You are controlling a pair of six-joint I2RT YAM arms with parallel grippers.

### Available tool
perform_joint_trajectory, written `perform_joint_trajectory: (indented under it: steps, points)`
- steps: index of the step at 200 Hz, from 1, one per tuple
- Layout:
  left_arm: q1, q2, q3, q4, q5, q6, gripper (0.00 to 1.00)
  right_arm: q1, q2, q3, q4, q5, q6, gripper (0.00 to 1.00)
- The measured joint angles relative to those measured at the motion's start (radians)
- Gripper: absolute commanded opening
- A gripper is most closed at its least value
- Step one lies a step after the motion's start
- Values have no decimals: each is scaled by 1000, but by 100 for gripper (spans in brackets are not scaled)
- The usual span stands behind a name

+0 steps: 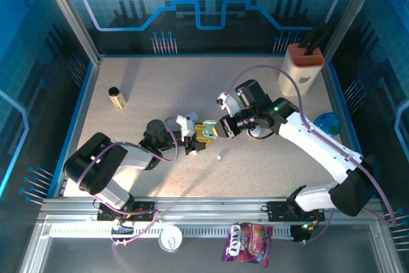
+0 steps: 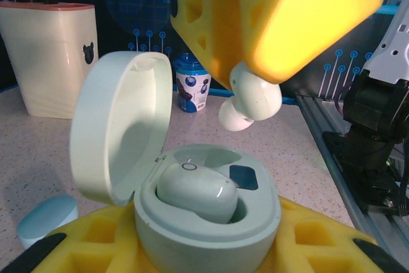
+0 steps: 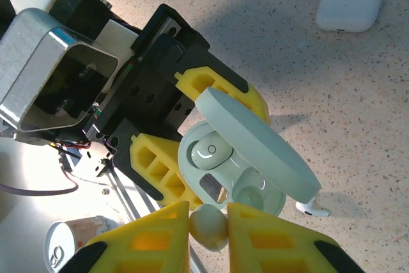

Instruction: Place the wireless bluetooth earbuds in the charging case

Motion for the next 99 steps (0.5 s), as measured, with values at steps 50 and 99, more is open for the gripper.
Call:
perform_joint_trajectory:
  steps: [50,99]
  points:
    - [-3,0,0,12,0,0,33,-5,0,-2,11,-5,8,18]
    - [-3,0,0,34,-5,-1,33,-6,15,-10,19,-8,15,18]
